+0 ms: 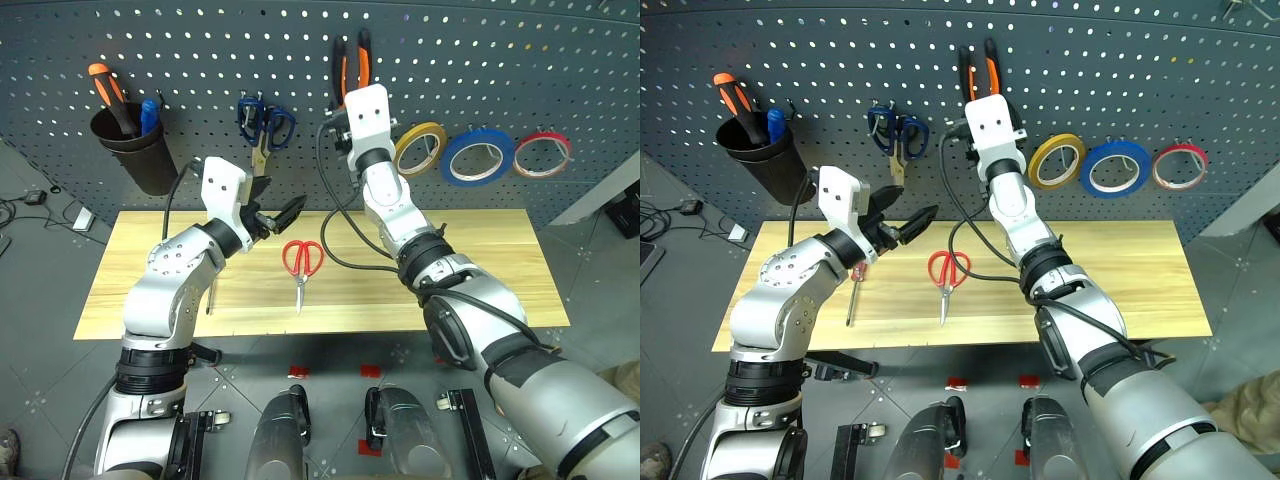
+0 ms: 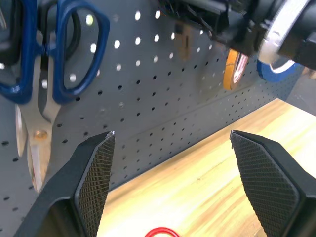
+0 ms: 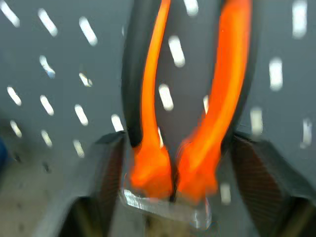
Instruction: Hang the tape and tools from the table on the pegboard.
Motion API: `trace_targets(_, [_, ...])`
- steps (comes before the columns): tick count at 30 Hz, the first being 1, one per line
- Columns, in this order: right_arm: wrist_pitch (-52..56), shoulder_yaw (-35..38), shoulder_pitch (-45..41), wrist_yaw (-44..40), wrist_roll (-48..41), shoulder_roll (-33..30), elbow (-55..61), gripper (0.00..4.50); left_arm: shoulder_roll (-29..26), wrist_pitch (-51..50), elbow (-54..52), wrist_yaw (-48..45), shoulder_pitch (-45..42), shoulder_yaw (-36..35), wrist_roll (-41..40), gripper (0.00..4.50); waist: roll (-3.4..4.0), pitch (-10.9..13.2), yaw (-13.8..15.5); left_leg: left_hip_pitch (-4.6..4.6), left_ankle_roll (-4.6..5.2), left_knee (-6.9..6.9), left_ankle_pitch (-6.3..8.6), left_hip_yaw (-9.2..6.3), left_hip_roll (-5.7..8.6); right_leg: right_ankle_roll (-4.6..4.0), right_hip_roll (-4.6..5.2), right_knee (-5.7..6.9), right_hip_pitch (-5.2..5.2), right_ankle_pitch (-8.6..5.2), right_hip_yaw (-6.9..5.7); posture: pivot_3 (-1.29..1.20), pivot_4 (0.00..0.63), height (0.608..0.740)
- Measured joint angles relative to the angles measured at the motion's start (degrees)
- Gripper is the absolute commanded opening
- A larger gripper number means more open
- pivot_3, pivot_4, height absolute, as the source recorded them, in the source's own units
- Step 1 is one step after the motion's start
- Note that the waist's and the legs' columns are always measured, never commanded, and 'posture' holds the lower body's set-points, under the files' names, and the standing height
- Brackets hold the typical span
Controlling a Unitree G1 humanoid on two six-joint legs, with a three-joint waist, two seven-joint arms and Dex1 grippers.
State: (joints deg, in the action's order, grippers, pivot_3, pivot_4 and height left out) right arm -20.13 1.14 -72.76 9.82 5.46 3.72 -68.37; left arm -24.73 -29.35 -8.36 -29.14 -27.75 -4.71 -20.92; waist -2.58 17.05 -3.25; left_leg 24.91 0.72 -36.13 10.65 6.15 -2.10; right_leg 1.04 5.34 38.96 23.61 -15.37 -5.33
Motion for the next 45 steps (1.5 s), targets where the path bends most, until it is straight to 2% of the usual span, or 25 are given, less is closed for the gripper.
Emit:
trace_targets(5, [4.0, 0.1, 3.8, -1.8, -1.4, 0.2, 4.1, 4.46, 1.1, 0.3, 0.3, 1.0, 0.1, 0.1, 0.8, 3.91, 0.0, 0.0, -0.1, 0.01, -0.01, 0.06, 0.0, 0.05, -0.02, 0.0, 0.0, -0.04, 0.04, 0.0, 0.01, -0.15, 0.281, 0.74])
trace_targets(8, [7.6, -0.2, 7.5, -4.7, -2.5, 0.3, 13.2, 4.5, 2.8, -0.9, 0.2, 2.7, 1.3, 0.4, 0.9, 4.44, 0.0, 0.0, -0.2, 0.01, -0.01, 0.08, 0.02, 0.07, -0.05, 0.0, -0.01, -0.09, 0.04, 0.0, 0.02, -0.16, 0.282, 0.74])
trace_targets(12, [19.6, -4.1, 21.5, -14.9, -6.0, -1.1, 37.4, 4.5, 4.5, -5.3, -0.2, 6.6, 5.1, 1.7, 2.2, 4.49, 0.0, 0.0, -0.2, 0.02, -0.07, 0.11, 0.07, 0.06, -0.13, 0.0, -0.08, -0.15, 0.04, -0.01, 0.02, -0.17, 0.29, 0.74])
trace_targets(13, [25.4, -7.3, 28.6, -20.4, -8.3, -3.5, 48.0, 4.5, 5.3, -7.4, -0.8, 8.9, 6.3, 2.0, 3.0, 4.49, 0.0, 0.0, 0.1, 0.04, -0.07, 0.11, 0.11, -0.02, -0.12, 0.01, -0.1, -0.2, 0.0, -0.02, -0.01, -0.18, 0.294, 0.74])
trace_targets(16, [40.6, -12.7, 41.5, -30.0, -14.0, -9.4, 67.0, 4.5, 6.9, -12.2, -1.0, 13.3, 8.7, 2.5, 4.5, 4.49, 0.05, 0.0, 0.1, 0.06, -0.06, 0.05, 0.15, 0.01, -0.13, 0.01, -0.11, -0.21, 0.01, -0.02, 0.05, -0.19, 0.306, 0.74])
trace_targets(18, [50.4, -13.7, 47.5, -34.3, -18.5, -15.4, 79.0, 4.5, 8.3, -15.2, -1.5, 15.7, 10.2, 2.9, 5.3, 4.49, 0.1, 0.1, 0.1, 0.04, 0.0, 0.01, 0.2, -0.01, -0.14, 0.01, -0.11, -0.18, 0.0, -0.02, 0.04, -0.2, 0.31, 0.74])
trace_targets(21, [59.0, -13.4, 52.5, -37.1, -22.4, -21.2, 89.4, 4.5, 9.9, -17.4, -1.2, 18.6, 11.3, 3.9, 6.9, 4.49, 0.09, 0.1, 0.0, -0.03, 0.15, 0.02, 0.31, -0.04, -0.27, -0.03, -0.21, -0.15, 0.0, -0.01, -0.01, -0.21, 0.31, 0.74])
trace_targets(27, [66.0, -13.8, 55.6, -38.5, -24.6, -24.4, 94.4, 4.5, 14.2, -22.9, 6.0, 24.1, 8.4, 6.5, 10.3, 4.49, 0.09, 0.1, -0.3, -0.08, 0.08, 0.0, 0.25, 0.01, -0.45, 0.04, -0.4, -0.14, 0.05, -0.09, 0.03, -0.23, 0.305, 0.74])
trace_targets(32, [67.1, -13.9, 55.4, -39.3, -24.7, -25.2, 94.9, 4.5, 17.6, -20.9, 15.9, 27.5, 4.8, 5.5, 12.4, 4.49, 0.07, 0.1, -0.1, 0.01, 0.13, 0.02, 0.3, 0.08, -0.42, 0.05, -0.38, -0.29, 0.07, -0.08, 0.04, -0.23, 0.301, 0.74])
trace_targets(38, [67.4, -14.1, 54.1, -40.2, -25.2, -25.2, 94.9, 4.5, 18.3, -18.1, 22.9, 27.6, 0.6, 5.7, 14.6, 4.49, 0.07, 0.1, -0.2, 0.01, 0.02, 0.06, 0.4, 0.11, -0.42, -0.17, -0.39, -0.31, 0.09, 0.04, 0.01, -0.24, 0.29, 0.74])
trace_targets(45, [68.2, -13.9, 53.3, -41.7, -27.0, -26.1, 94.9, 4.5, 18.3, -17.8, 26.2, 25.8, -0.5, 4.2, 14.7, 2.38, 0.18, 0.0, -0.2, -0.06, 0.02, 0.03, 0.41, 0.1, -0.42, 0.08, -0.37, -0.32, 0.0, -0.1, 0.0, -0.25, 0.275, 0.74])
